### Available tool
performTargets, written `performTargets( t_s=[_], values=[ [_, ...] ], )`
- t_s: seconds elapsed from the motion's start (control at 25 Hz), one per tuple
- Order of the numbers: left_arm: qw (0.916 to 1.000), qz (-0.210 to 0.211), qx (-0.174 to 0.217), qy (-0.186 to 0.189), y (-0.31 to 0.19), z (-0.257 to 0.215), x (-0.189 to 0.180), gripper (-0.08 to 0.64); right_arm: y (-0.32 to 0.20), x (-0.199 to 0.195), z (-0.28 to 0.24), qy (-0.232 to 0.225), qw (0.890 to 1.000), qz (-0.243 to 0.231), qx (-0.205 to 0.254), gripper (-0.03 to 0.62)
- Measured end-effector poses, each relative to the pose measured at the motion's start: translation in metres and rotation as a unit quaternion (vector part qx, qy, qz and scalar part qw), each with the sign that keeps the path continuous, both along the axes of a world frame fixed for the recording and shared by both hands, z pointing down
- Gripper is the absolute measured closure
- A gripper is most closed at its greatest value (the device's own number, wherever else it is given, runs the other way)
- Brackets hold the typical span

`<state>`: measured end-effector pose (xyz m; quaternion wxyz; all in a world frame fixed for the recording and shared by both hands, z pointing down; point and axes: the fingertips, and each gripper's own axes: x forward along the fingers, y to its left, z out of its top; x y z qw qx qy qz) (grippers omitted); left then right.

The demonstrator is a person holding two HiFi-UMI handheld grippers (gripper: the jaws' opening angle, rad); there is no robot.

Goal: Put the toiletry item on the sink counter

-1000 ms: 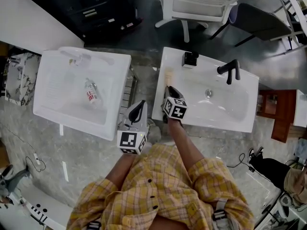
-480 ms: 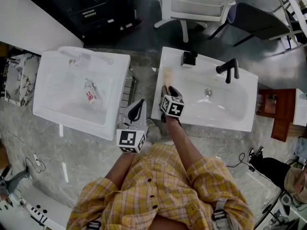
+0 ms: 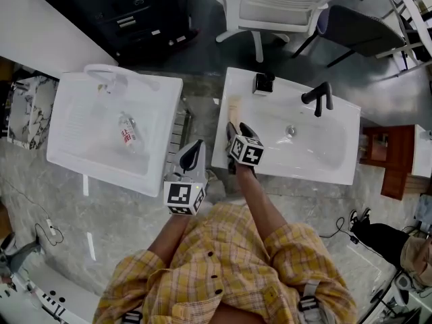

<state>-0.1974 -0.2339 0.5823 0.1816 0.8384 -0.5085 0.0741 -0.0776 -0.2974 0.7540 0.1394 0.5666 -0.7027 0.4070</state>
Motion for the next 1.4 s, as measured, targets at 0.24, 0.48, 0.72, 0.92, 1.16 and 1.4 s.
performTargets(
  t_s=[0.24,0.48,0.72,0.92,1.16,1.4],
  values=[
    [1.0,0.003,0.007,0.0,0.004,-0.005,0.005,0.56,0.004,0.008,-0.013,-0.019,1.0,0.008,0.009,0.417],
    [0.9998,0.002,0.018,-0.004,0.007,-0.014,0.012,0.56,0.008,0.014,-0.033,-0.03,0.999,0.0,0.025,0.445],
    [0.9996,-0.004,0.026,-0.012,0.008,-0.024,0.013,0.56,0.011,0.023,-0.065,-0.04,0.998,-0.011,0.056,0.497],
    [0.9993,-0.002,0.033,-0.016,0.011,-0.035,0.02,0.56,0.017,0.032,-0.099,-0.034,0.995,-0.022,0.089,0.553],
    [0.9989,-0.003,0.043,-0.017,0.011,-0.049,0.035,0.56,0.031,0.038,-0.138,-0.001,0.988,-0.063,0.138,0.598],
    [0.9984,-0.007,0.053,-0.016,0.016,-0.062,0.054,0.56,0.047,0.053,-0.178,0.014,0.979,-0.082,0.187,0.594]
  ],
)
